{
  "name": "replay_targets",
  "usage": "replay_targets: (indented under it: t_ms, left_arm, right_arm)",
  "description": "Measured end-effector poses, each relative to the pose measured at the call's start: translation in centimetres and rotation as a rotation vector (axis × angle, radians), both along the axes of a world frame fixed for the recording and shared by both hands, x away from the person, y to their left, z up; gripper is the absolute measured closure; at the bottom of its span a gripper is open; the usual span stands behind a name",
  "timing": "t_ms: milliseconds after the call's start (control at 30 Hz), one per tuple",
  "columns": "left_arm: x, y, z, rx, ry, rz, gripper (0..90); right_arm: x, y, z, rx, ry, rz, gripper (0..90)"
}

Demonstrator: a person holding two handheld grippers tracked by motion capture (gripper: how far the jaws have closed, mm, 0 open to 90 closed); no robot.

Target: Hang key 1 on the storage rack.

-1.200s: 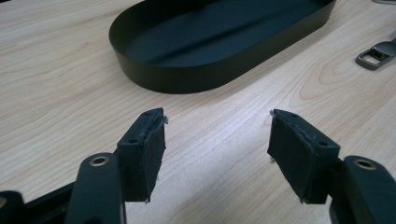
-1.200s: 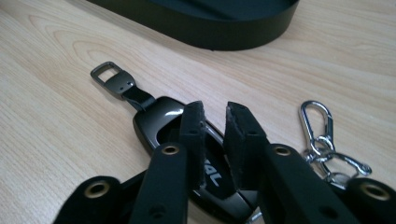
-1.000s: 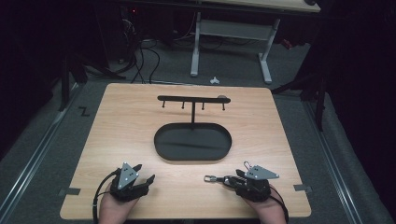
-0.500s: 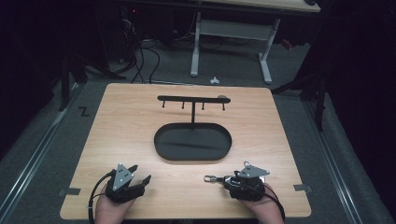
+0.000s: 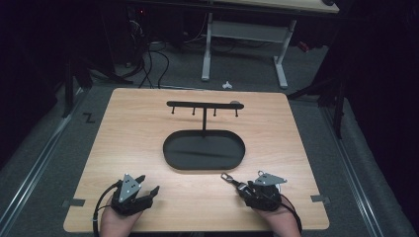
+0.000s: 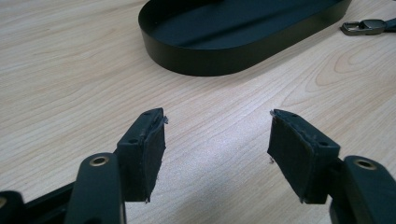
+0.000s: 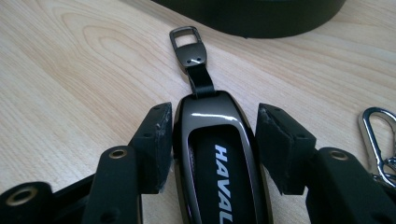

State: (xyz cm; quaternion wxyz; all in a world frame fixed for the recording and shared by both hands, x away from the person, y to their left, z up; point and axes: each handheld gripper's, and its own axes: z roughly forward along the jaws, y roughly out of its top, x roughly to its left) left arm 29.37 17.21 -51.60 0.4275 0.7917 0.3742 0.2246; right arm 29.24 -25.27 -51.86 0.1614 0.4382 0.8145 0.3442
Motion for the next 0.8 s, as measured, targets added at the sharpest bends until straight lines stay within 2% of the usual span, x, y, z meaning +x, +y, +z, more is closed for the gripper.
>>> replay_targets:
  t_ms: [200,400,500,633,800]
  left_arm:
    - [0.0,-0.1,0.0,0.008,0.0,-0.007,36.6]
    - [0.2,0.0,-0.1,0.003,0.009,-0.012,36.4]
    - [0.3,0.0,-0.3,-0.01,0.021,-0.014,36.5]
    - [0.4,-0.2,-0.2,-0.009,0.013,-0.024,36.4]
    - [0.3,-0.2,-0.3,-0.027,0.023,-0.037,36.4]
  right_arm:
    - [-0.3,-0.7,1.2,0.036,-0.033,-0.011,56.5]
    - [0.1,-1.8,1.6,0.013,-0.05,-0.061,63.9]
    - [0.5,-2.3,1.6,-0.007,-0.035,-0.072,65.7]
    - [1.3,-2.7,1.2,-0.046,0.025,-0.103,64.6]
    - [1.5,-2.6,1.5,-0.084,0.057,-0.085,60.4]
